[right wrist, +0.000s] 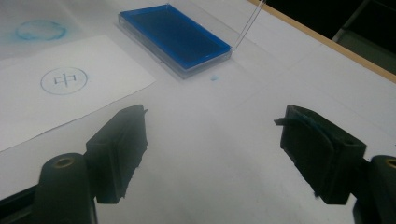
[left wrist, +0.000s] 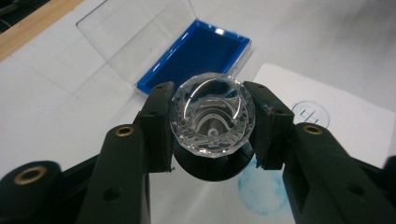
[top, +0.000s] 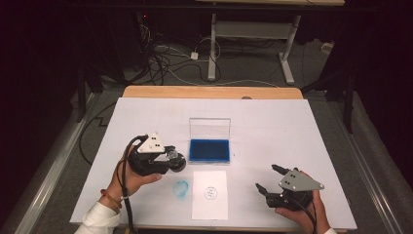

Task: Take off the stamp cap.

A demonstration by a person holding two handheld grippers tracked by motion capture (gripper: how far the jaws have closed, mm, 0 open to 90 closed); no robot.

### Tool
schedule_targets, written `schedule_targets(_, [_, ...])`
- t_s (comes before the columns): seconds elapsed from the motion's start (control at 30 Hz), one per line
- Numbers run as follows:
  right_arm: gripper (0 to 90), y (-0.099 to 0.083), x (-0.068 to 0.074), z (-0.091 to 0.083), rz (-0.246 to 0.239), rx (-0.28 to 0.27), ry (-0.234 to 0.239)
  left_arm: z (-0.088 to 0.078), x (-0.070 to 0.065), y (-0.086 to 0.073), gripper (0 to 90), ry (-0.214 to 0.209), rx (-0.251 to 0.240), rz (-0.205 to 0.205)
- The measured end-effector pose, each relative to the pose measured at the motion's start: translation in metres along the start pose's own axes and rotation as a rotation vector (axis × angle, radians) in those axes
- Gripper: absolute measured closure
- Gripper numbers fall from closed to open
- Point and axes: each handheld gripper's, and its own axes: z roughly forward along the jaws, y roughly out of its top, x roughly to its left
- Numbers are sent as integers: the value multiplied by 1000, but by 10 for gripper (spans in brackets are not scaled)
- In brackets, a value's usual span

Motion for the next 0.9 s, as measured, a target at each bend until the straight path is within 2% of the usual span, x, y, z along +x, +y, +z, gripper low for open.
schedule_targets(0.07, [233,5,0,4,-3,11,19,1,-1,3,546,-24,-19,-6])
schedule_targets(0.2, [233,15,2,9,-30,20,46,4,-5,12,546,-36,-32,9])
schedule_targets(0.23, [232,19,2,11,-34,15,60,5,-5,15,546,-37,-33,15])
schedule_targets(0.27, [228,26,4,17,-32,16,99,6,-6,18,546,-38,-38,17])
schedule_targets(0.33, [227,30,6,20,-36,16,109,8,-8,23,546,-54,-52,20])
schedule_targets(0.47, [231,51,11,36,-40,14,168,11,-13,31,546,-73,-74,26])
schedule_targets(0.5, [231,60,15,46,-37,6,196,12,-14,33,546,-76,-79,29])
schedule_targets(0.53, [231,60,15,46,-37,6,196,12,-15,35,546,-91,-86,35])
schedule_targets(0.57, [233,68,22,57,-41,0,217,13,-16,36,546,-105,-95,38])
schedule_targets(0.63, [237,75,27,67,-39,-9,246,15,-19,39,546,-104,-94,49])
schedule_targets(0.73, [238,80,31,75,-36,-27,272,18,-21,43,546,-119,-106,46])
schedule_targets(0.8, [235,88,37,85,-30,-38,316,19,-21,45,546,-128,-114,41])
schedule_targets(0.83, [235,88,37,85,-30,-38,316,20,-21,46,546,-135,-122,35])
schedule_targets(0.9, [233,94,42,93,-28,-43,353,21,-22,48,546,-135,-124,34])
